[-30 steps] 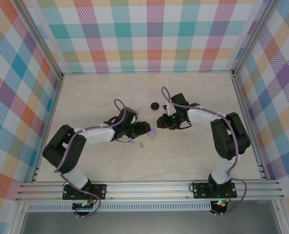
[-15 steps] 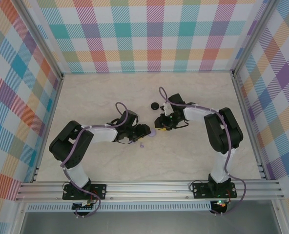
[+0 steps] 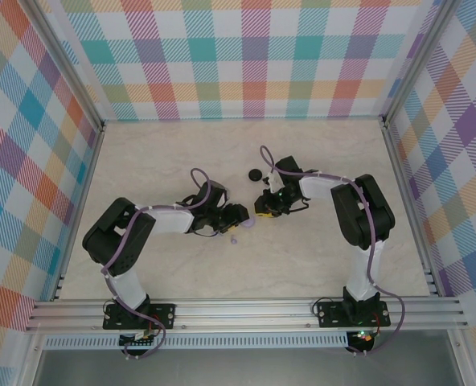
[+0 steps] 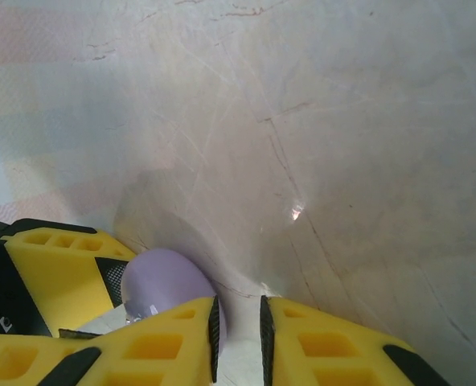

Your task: Insert the wireless bluetooth earbuds into the charging case

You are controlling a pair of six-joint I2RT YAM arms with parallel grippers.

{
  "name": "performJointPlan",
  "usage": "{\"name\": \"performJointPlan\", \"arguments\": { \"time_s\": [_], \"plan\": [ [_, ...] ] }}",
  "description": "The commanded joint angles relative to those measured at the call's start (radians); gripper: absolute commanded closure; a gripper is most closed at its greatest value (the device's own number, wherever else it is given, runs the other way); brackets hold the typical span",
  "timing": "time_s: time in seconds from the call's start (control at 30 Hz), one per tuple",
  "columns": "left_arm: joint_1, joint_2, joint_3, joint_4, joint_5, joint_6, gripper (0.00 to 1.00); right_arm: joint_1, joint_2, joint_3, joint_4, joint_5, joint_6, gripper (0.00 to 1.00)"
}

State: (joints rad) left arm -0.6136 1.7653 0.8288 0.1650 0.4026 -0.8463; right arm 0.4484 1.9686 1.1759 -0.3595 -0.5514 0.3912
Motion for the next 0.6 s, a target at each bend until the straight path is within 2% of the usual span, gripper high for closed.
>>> {"name": "performJointPlan", "arguments": {
  "time_s": [0.0,0.57],
  "plan": [
    [0.002,0.049,0.013,0.023,0.016,-0.007,0.48,0.009,0.009,0.007,0.001,-0.023,0.014,0.77],
    [-0.002,0.040,0.024,-0.032,-0.010,0.010,0.49,0.011,-0.078,-0.022,-0.003,-0.039,0.013,0.76]
  ]
}}
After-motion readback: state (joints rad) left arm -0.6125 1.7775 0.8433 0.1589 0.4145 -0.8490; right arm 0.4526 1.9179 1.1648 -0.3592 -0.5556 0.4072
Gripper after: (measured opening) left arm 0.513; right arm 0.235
